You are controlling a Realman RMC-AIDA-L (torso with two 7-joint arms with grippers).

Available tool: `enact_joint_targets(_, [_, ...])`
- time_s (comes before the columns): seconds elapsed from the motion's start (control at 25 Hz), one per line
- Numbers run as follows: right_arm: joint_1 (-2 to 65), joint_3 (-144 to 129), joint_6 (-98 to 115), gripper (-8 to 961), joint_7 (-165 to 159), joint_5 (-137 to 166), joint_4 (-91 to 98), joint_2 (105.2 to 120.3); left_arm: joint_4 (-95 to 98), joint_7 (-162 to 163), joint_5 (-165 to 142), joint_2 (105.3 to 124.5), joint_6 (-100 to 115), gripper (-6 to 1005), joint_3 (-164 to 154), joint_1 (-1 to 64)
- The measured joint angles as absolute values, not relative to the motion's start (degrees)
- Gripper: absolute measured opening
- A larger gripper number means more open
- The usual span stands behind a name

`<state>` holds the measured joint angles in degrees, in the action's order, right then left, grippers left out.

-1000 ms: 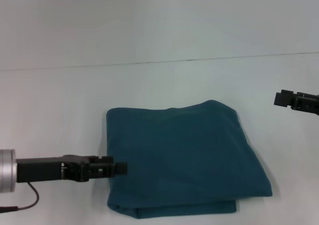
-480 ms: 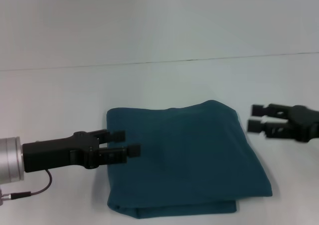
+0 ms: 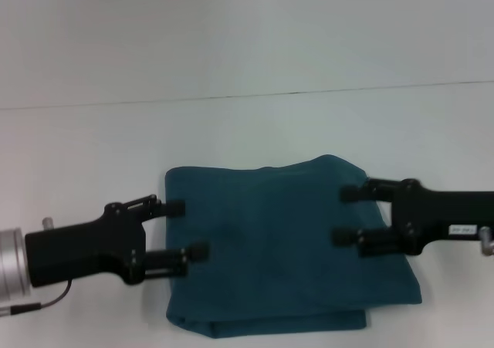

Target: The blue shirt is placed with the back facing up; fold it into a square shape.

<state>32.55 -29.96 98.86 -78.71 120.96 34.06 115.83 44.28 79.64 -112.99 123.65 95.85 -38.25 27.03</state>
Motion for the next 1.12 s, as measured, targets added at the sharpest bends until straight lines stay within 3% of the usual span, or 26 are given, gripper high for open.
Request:
enact_joint_targets(0.36, [33.37, -35.74, 98.45, 927, -78.28, 121.12, 37.72, 117.32, 44.52, 75.81, -113.46, 123.45, 97.9, 873, -38.49, 25.21])
enact_joint_targets(1.12, [33.31, -37.09, 97.69, 927, -78.56, 121.29, 37.88, 116.74, 44.41, 76.1, -113.77, 123.4, 98.09, 873, -38.49, 25.22])
